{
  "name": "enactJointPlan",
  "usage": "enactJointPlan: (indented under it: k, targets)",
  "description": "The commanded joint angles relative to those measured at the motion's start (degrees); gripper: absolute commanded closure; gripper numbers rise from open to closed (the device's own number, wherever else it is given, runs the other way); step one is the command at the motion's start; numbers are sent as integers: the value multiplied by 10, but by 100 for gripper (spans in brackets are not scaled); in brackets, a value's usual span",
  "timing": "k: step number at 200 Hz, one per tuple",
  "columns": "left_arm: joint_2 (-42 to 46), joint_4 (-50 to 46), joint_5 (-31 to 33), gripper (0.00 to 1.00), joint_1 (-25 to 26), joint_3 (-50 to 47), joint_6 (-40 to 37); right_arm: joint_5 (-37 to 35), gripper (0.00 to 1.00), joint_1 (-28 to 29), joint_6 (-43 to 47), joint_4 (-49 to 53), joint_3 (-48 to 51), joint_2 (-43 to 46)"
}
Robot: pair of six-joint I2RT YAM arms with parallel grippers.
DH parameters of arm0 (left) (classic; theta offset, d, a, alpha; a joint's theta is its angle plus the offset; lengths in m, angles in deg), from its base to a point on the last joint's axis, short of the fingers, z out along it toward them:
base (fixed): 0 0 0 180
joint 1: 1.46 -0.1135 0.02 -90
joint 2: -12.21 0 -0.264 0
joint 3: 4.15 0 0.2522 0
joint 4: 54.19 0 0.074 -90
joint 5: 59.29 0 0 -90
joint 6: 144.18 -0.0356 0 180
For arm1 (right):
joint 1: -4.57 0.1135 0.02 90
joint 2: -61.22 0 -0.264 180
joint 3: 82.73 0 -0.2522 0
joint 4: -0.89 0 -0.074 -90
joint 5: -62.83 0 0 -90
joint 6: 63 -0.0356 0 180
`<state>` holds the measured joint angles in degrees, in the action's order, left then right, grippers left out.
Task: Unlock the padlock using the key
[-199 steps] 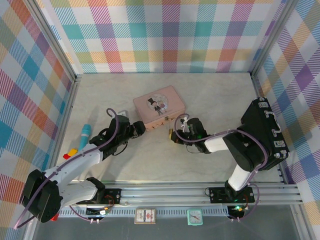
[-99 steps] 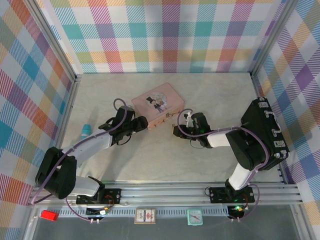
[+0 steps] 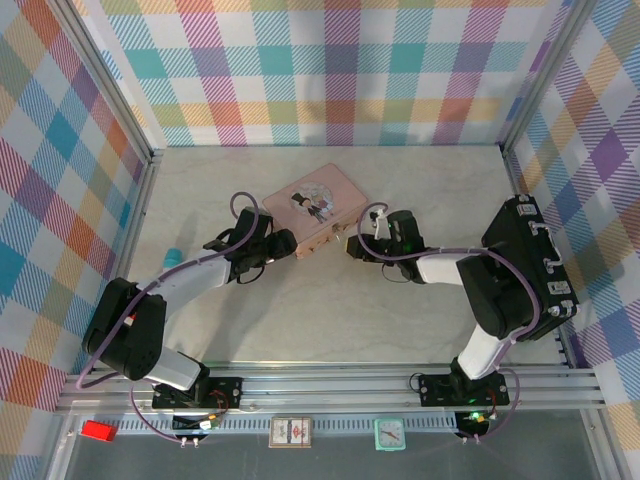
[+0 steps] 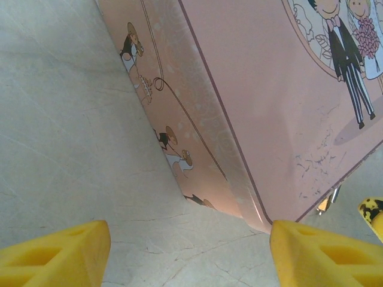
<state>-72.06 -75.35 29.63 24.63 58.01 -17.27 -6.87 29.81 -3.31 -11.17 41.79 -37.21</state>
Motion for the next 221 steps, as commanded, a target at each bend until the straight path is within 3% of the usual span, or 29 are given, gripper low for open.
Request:
enactJointPlan:
  k: [1,88,120,185,221]
  targets:
    - [-18,7,-13,30,-9,23,7,18,63,-2,43,10,-20,-20]
    - [-65,39,-30,31,-27,61,22,13,64,-5,187,94,-124,-74]
    - [-83,40,-30,32,-32,73,25,21,70,-8,212,118,-143,-91]
    - [-111,50,-37,34,-34,81,30,65,67,-10,239,133,-156,-117]
    - [-132,50,-45,36,-35,90,33,92,78,-12,224,122,-161,-127]
